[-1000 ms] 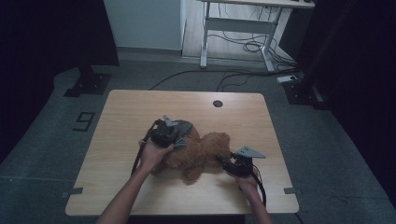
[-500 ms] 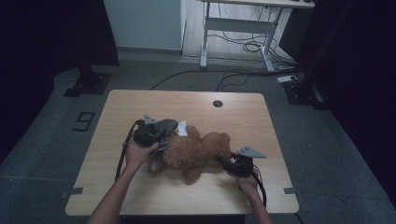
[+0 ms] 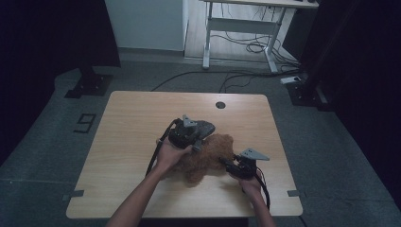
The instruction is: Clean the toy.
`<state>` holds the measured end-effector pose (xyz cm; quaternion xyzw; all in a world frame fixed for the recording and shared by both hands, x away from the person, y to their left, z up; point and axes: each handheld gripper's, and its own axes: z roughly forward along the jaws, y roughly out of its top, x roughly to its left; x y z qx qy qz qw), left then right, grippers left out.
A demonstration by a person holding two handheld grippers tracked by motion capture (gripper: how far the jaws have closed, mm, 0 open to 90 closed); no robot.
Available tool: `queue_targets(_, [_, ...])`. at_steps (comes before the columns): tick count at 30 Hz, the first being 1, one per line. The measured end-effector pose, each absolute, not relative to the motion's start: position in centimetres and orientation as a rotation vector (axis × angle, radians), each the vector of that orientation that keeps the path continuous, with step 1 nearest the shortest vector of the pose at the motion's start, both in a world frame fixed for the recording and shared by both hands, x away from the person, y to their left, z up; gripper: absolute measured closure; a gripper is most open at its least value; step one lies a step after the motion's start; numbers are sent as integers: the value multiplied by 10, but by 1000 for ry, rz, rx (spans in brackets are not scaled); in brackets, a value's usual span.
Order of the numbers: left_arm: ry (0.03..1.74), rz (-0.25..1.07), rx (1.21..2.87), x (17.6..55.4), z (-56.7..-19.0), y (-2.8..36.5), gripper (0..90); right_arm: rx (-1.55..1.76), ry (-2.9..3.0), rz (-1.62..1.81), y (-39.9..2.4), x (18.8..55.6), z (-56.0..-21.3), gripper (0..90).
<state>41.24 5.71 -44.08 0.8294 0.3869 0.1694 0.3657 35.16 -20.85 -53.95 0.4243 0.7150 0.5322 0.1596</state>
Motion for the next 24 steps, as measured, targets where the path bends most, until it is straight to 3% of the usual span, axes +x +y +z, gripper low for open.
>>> queue_targets(2, [1044, 384, 2091, 420, -448, 69, 756, 1214, 2041, 1527, -208, 352, -540, 514])
queue_targets(5, [1088, 475, 2133, 428, -455, 81, 757, 1213, 2037, 1532, -208, 352, -540, 514])
queue_targets(10, [1172, 469, 2138, 437, -467, 103, 758, 1213, 2038, 1531, -208, 352, -540, 514])
queue_targets(24, [1295, 472, 2094, 427, -493, 160, 756, 1212, 2038, 1531, -209, 352, -540, 514])
